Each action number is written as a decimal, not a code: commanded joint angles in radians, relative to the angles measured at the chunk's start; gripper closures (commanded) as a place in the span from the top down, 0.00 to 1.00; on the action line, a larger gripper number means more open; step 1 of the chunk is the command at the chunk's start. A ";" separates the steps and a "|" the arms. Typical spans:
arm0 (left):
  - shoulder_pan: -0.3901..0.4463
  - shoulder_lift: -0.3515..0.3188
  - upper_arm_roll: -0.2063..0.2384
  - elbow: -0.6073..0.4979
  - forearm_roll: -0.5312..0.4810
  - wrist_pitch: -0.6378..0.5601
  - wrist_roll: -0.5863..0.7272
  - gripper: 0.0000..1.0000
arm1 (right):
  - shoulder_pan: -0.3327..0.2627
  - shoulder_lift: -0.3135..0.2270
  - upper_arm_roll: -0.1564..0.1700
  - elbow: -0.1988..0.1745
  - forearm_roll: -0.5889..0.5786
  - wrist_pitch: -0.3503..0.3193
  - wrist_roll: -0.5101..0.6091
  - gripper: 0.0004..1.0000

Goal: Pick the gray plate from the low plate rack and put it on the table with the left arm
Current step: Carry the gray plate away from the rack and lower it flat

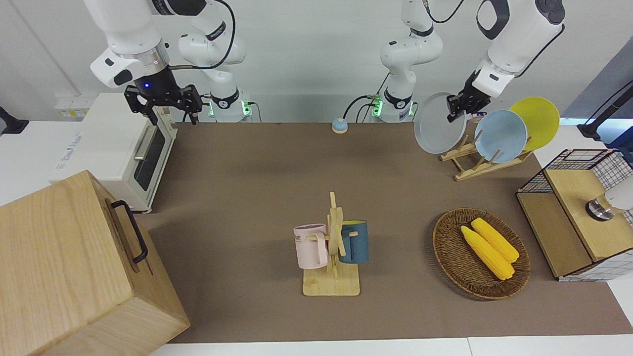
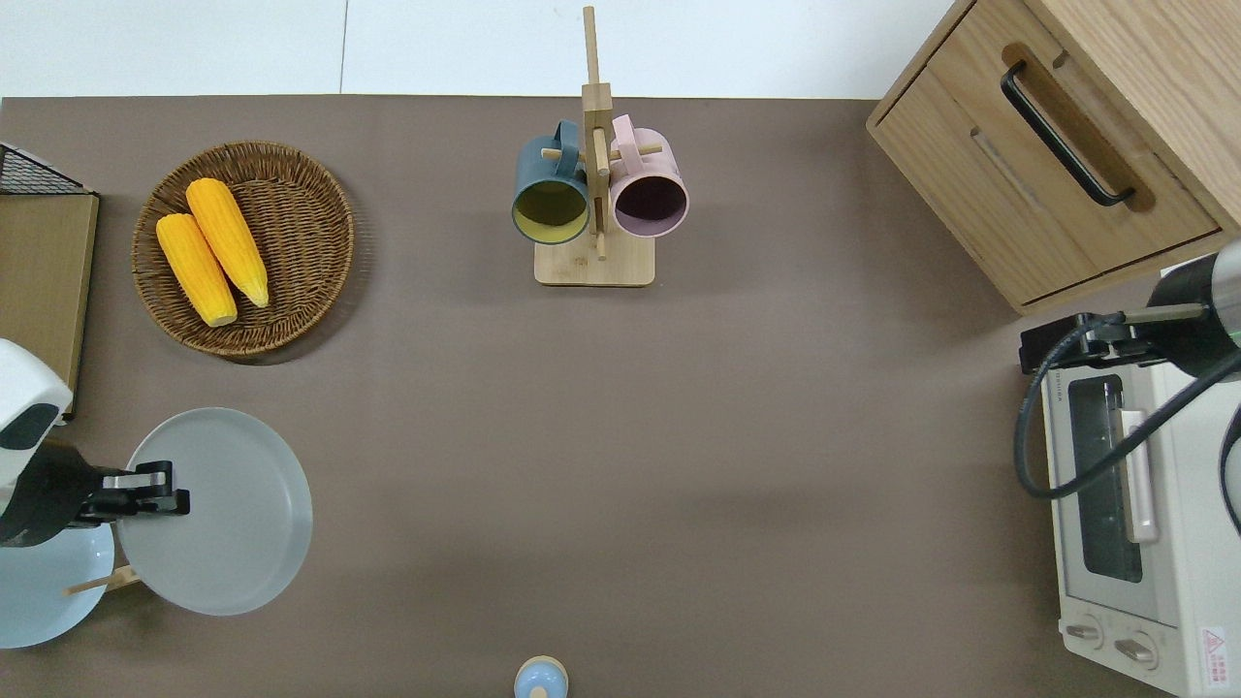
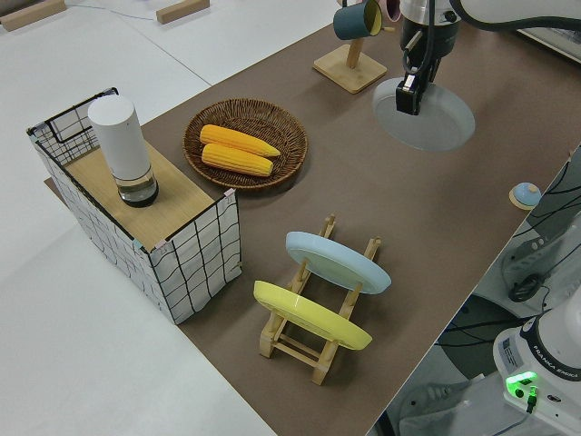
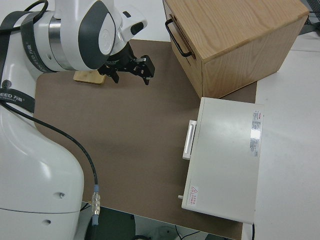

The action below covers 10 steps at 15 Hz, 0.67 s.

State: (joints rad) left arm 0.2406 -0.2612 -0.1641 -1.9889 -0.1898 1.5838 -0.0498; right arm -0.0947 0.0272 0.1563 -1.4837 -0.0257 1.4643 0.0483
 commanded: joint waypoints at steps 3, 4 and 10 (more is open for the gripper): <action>0.006 0.022 0.005 -0.037 -0.163 0.010 -0.016 0.00 | 0.007 0.000 -0.006 0.006 0.003 -0.001 0.004 0.98; 0.003 0.022 0.003 -0.050 -0.184 0.025 -0.018 0.00 | 0.007 0.000 -0.006 0.006 0.003 -0.001 0.004 0.98; -0.010 0.022 0.001 -0.180 -0.324 0.169 0.001 0.00 | 0.007 0.000 -0.006 0.006 0.003 -0.001 0.004 0.98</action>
State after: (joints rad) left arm 0.2399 -0.2230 -0.1648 -2.1004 -0.4532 1.6815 -0.0555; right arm -0.0947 0.0272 0.1563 -1.4837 -0.0257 1.4643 0.0483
